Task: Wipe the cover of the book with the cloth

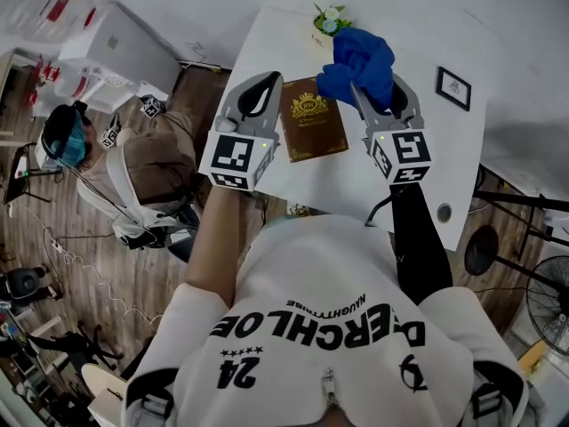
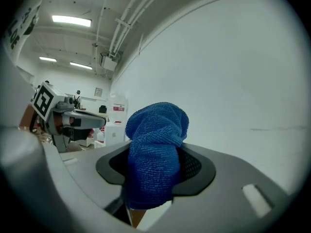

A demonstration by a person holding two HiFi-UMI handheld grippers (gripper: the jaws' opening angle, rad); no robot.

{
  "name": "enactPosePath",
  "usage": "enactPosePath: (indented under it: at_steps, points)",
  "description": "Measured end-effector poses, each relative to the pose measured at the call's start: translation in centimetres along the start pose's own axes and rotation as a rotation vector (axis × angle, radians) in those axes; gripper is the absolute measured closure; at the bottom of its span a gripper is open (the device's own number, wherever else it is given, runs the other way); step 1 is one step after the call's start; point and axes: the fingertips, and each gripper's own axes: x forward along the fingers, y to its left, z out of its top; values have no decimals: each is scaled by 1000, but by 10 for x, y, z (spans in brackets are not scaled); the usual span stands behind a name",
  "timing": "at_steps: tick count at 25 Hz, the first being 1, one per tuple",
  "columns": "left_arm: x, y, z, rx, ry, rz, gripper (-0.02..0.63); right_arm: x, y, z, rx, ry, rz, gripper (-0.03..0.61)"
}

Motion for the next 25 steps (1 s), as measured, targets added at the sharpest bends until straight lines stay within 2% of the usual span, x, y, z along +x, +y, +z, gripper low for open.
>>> enactPosePath:
  at_steps: [2,7,25]
  points:
    - [-1,-4,17,19,-29,-8,557,-5,-2,10,-33,-30,-21,368]
    - [-5,-8,41,34,-82,-11,557,-10,-6,19,-37,-54,-39,370]
    - [-20,-5,64,66,-143,19,557,-13,8,30,-67,-60,-2,370]
